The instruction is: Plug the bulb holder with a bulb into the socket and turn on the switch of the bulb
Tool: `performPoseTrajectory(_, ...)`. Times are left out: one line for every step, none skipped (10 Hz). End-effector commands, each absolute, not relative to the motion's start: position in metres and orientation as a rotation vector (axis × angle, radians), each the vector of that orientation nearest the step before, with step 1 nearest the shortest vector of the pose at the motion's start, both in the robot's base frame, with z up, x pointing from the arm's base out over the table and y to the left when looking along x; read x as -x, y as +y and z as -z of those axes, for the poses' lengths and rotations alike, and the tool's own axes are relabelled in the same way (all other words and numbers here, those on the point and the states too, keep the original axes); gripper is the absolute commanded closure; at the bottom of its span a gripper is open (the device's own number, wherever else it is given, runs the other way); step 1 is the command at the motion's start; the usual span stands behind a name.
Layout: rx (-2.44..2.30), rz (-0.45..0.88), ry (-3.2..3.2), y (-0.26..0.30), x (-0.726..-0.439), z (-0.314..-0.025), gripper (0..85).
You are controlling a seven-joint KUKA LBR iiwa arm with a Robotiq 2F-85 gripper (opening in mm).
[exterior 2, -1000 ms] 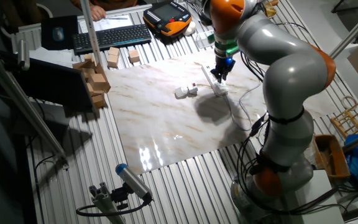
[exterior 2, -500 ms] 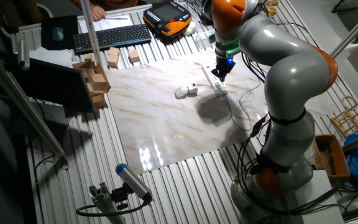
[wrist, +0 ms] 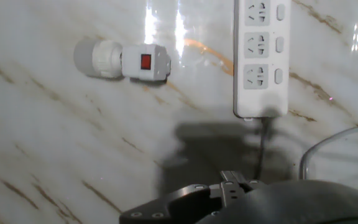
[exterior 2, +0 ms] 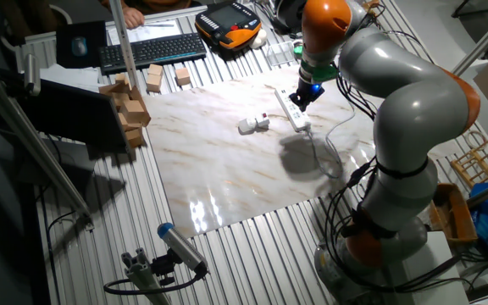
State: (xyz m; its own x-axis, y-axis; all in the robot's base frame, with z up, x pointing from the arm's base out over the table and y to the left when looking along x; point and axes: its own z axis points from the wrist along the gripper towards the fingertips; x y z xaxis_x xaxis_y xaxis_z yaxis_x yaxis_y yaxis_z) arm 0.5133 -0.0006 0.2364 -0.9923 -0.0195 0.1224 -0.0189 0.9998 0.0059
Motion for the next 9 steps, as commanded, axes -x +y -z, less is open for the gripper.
performPoseTrajectory(0.674, 0.041, -2.951, -0.0011, -0.5133, -0.2366, 85.0)
performPoseTrajectory(0.702, 0.043, -2.948, -0.0011, -0.5133, -0.2366, 85.0)
performPoseTrajectory(0.701, 0.059, -2.964, -0.0011, -0.5133, -0.2366, 85.0)
performPoseTrajectory(0.701, 0.061, -2.97, -0.0011, -0.5133, -0.2366, 85.0)
performPoseTrajectory(0.666, 0.089, -2.972, -0.0011, -0.5133, -0.2366, 85.0)
performPoseTrajectory(0.594, 0.138, -2.972, -0.0011, -0.5133, -0.2366, 85.0)
performPoseTrajectory(0.507, 0.167, -2.972, -0.0011, -0.5133, -0.2366, 85.0)
performPoseTrajectory(0.44, 0.18, -2.966, -0.0011, -0.5133, -0.2366, 85.0)
performPoseTrajectory(0.467, 0.188, -2.963, -0.0011, -0.5133, -0.2366, 85.0)
